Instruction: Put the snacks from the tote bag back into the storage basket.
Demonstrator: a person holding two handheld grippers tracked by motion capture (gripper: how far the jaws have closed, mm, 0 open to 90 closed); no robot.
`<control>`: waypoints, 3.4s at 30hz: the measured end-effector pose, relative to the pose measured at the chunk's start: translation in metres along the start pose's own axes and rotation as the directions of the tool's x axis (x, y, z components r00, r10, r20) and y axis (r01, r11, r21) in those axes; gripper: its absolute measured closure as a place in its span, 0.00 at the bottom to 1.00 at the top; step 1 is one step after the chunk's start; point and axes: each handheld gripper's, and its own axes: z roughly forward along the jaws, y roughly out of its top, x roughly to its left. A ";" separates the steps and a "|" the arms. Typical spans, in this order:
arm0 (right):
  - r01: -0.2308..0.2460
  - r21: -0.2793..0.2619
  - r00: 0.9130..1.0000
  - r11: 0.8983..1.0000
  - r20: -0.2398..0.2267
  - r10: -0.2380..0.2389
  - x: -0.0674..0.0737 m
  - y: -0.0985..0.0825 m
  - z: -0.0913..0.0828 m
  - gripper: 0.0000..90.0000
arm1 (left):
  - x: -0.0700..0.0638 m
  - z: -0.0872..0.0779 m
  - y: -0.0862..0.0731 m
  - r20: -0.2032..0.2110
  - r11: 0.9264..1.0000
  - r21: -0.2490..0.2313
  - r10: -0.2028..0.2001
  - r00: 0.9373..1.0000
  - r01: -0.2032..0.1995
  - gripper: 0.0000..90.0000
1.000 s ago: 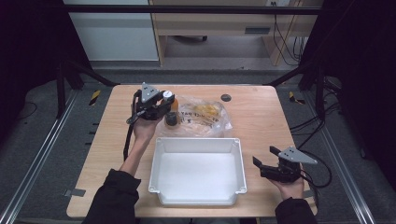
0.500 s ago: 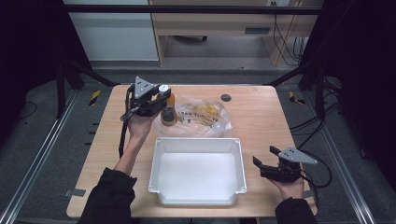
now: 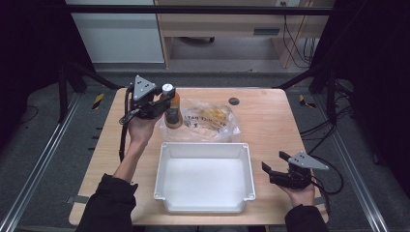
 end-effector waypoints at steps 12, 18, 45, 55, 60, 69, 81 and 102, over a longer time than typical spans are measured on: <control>0.000 -0.001 1.000 1.000 0.002 0.000 0.000 0.000 -0.001 0.22 | -0.007 -0.020 0.003 0.017 1.000 -0.011 0.010 1.000 -0.010 0.65; 0.000 -0.001 1.000 1.000 0.000 0.000 0.000 -0.001 -0.001 0.23 | -0.014 -0.032 -0.003 0.040 1.000 -0.012 0.008 0.999 -0.007 0.65; 0.006 -0.004 1.000 1.000 0.002 -0.006 0.001 0.000 -0.003 0.24 | -0.033 -0.072 -0.027 0.095 1.000 -0.017 0.027 0.995 -0.025 0.65; 0.003 -0.001 1.000 1.000 0.001 -0.003 0.002 0.000 -0.003 0.24 | -0.037 -0.079 -0.041 0.113 1.000 -0.008 0.022 0.993 -0.021 0.65; 0.003 0.000 1.000 1.000 0.000 -0.003 0.002 -0.001 -0.003 0.24 | -0.039 -0.084 -0.049 0.118 1.000 -0.004 0.021 0.993 -0.020 0.65; 0.006 -0.002 1.000 1.000 0.002 -0.006 0.002 -0.001 -0.003 0.24 | -0.042 -0.087 -0.061 0.126 1.000 0.013 0.023 0.992 -0.025 0.65; 0.003 0.004 1.000 1.000 -0.002 -0.003 0.002 -0.001 -0.003 0.25 | -0.046 -0.087 -0.082 0.133 0.998 0.049 0.017 0.991 -0.024 0.66; 0.005 -0.002 1.000 1.000 0.002 -0.005 0.001 -0.001 -0.005 0.25 | -0.049 -0.082 -0.106 0.138 0.993 0.113 0.013 0.990 -0.029 0.65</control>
